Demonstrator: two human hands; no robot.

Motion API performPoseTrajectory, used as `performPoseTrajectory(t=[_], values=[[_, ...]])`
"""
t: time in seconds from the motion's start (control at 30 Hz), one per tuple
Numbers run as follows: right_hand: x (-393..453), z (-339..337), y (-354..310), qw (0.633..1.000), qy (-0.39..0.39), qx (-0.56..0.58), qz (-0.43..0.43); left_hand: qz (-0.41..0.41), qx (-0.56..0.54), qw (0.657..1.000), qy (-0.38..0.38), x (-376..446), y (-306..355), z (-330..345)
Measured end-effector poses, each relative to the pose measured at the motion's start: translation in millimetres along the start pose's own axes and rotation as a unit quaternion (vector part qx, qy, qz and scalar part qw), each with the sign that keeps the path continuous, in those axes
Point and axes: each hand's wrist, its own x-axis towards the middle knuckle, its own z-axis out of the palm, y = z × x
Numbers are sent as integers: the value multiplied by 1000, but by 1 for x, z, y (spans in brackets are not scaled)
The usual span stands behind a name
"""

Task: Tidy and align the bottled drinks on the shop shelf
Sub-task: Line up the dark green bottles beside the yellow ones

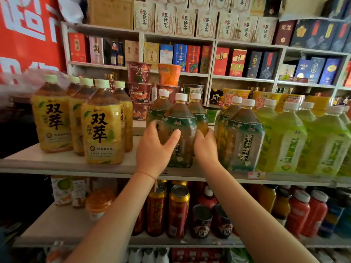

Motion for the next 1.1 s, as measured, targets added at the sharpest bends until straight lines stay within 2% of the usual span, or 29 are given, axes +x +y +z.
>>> performPoseTrajectory(t=[0.13, 0.23, 0.33, 0.43, 0.67, 0.87, 1.1], values=[[-6, -8, -4, 999, 10, 44, 17, -7, -13, 998, -68, -2, 0, 13], [-16, -11, -6, 997, 9, 75, 8, -42, -101, 990, -85, 0, 9, 23], [-25, -13, -7, 996, -10, 89, -18, -110, -241, 958, -112, 3, 20, 30], [-22, -16, -4, 997, -16, 68, -21, -145, -313, 928, -142, 5, 30, 33], [-17, -18, -5, 997, 15, 77, -18, -221, -357, 892, -166, 12, 36, 38], [-13, -19, -1, 997, -2, 72, 22, -253, -402, 864, -169, 26, 39, 42], [-14, -21, -3, 998, -7, 57, 36, -256, -404, 863, -166, 27, 43, 44]])
